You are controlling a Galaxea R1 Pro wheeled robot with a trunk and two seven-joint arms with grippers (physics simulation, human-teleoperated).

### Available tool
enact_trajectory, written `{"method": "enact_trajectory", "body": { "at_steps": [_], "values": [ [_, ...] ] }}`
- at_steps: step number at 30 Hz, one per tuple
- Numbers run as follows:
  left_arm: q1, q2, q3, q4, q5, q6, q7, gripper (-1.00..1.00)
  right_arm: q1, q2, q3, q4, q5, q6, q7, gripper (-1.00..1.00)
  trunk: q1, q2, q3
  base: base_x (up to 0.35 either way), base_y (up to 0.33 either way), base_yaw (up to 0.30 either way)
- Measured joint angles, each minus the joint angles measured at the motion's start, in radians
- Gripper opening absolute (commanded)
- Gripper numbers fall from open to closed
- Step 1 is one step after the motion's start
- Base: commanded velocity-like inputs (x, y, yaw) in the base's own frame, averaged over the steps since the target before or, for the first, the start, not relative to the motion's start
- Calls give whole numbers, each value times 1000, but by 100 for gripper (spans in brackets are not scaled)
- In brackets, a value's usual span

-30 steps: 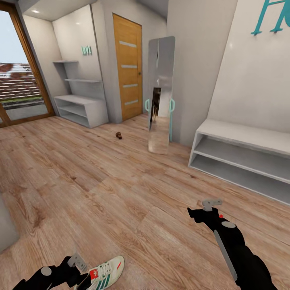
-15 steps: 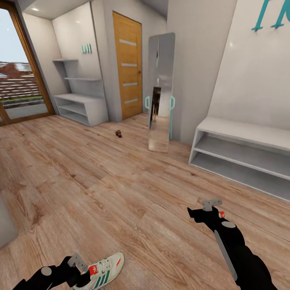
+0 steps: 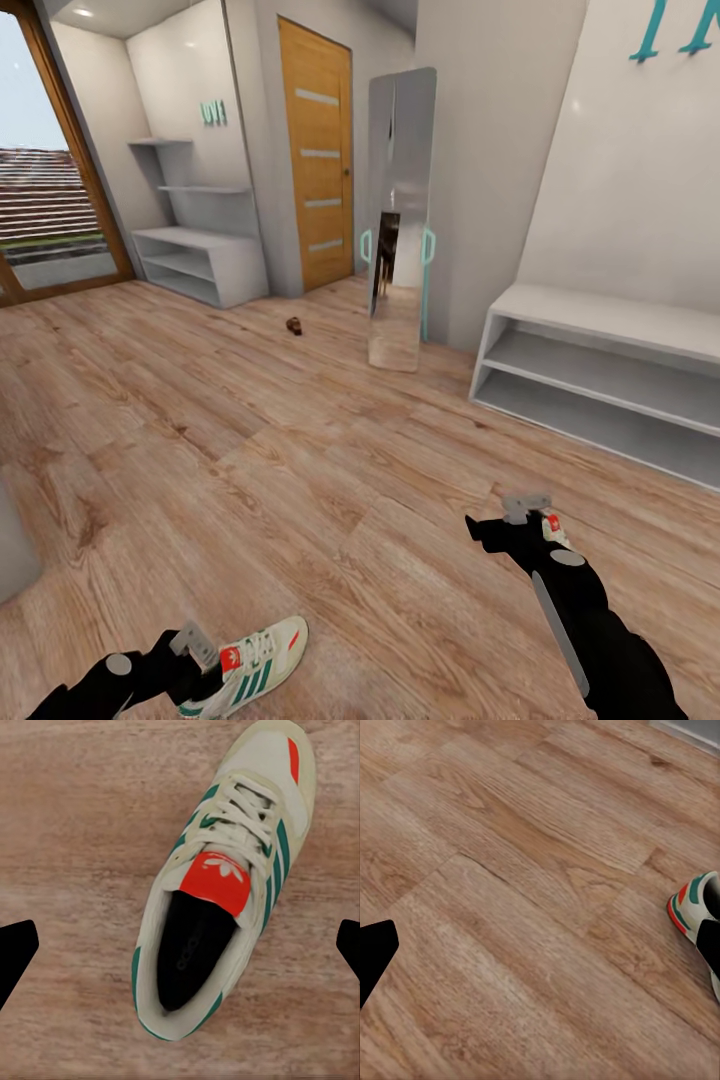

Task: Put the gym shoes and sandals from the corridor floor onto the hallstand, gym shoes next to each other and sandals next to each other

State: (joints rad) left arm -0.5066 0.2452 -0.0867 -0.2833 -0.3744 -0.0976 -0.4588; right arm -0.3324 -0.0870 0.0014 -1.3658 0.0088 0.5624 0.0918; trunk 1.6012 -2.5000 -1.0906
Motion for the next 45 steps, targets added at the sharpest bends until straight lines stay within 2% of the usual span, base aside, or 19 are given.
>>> {"method": "enact_trajectory", "body": {
  "at_steps": [5, 10, 12, 16, 38, 43, 45],
  "values": [
    [-1, 0, -1, -14, -28, 25, -2, 100, 0, 0, 0, -8, 0, 1, 0, 100, 2, -1, -19, 0, 0, 0],
    [-2, -1, 0, -28, -84, 38, -23, 100, 0, 0, 2, -27, -1, 2, 0, 100, 4, -2, -39, 0, 0, 0],
    [-2, -2, 1, -33, -117, 42, -44, 100, 0, 0, 2, -35, 0, 2, 0, 100, 5, -3, -46, 0, 0, 0],
    [-2, -1, 2, -35, -136, 43, -57, 100, 0, 0, 3, -38, 1, 3, 0, 100, 7, -4, -62, 0, 0, 0],
    [-2, 2, 2, -69, -138, 32, -62, 100, 0, 0, 3, -40, 7, 2, -1, 100, 17, -9, -147, 0, 0, 0],
    [6, 2, 30, -98, -136, 6, -35, 100, -2, 6, 1, -36, 7, 0, -1, 100, 17, -9, -147, 0, 0, 0],
    [0, 4, 27, -109, -137, 10, -24, 100, -3, 9, 2, -38, 7, 0, 0, 100, 17, -9, -147, 0, 0, 0]
  ]
}}
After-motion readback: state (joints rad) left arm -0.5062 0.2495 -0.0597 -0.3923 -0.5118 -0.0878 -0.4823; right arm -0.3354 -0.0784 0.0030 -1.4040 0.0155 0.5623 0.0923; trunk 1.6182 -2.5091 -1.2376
